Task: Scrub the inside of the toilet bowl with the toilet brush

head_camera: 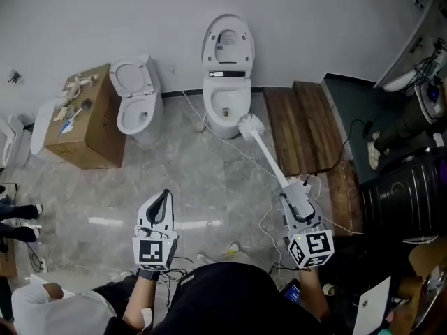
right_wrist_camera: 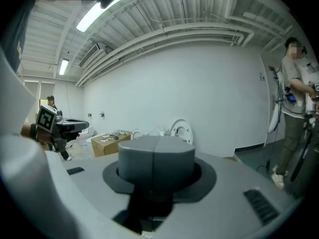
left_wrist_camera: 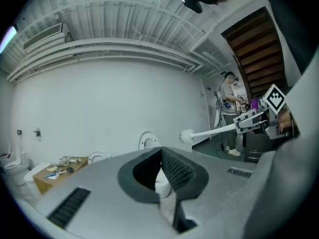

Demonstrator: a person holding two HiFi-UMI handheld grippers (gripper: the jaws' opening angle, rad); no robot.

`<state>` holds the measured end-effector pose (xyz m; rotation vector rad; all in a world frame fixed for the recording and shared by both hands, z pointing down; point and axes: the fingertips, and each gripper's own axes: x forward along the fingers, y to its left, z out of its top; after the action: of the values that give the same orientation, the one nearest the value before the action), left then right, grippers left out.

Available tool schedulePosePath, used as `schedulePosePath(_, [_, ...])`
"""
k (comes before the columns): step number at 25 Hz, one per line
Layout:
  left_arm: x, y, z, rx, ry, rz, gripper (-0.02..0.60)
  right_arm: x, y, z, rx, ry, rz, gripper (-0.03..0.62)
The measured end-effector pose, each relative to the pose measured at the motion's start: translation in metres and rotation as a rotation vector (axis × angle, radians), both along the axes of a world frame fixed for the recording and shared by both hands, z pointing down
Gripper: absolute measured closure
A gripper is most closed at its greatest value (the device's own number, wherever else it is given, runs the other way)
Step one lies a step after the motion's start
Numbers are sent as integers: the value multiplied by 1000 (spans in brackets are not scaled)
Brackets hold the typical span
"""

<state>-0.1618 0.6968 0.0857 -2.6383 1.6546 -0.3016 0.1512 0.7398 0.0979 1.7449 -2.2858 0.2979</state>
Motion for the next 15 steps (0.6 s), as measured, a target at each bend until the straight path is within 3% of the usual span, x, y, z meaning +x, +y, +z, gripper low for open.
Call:
schedulePosePath(9, [31, -19, -1, 18, 9, -41, 571, 31, -28, 7, -15, 13, -35, 445])
schedulePosePath(15, [49, -43, 19, -17, -17, -23, 571, 43, -56, 22, -39, -13, -37, 445])
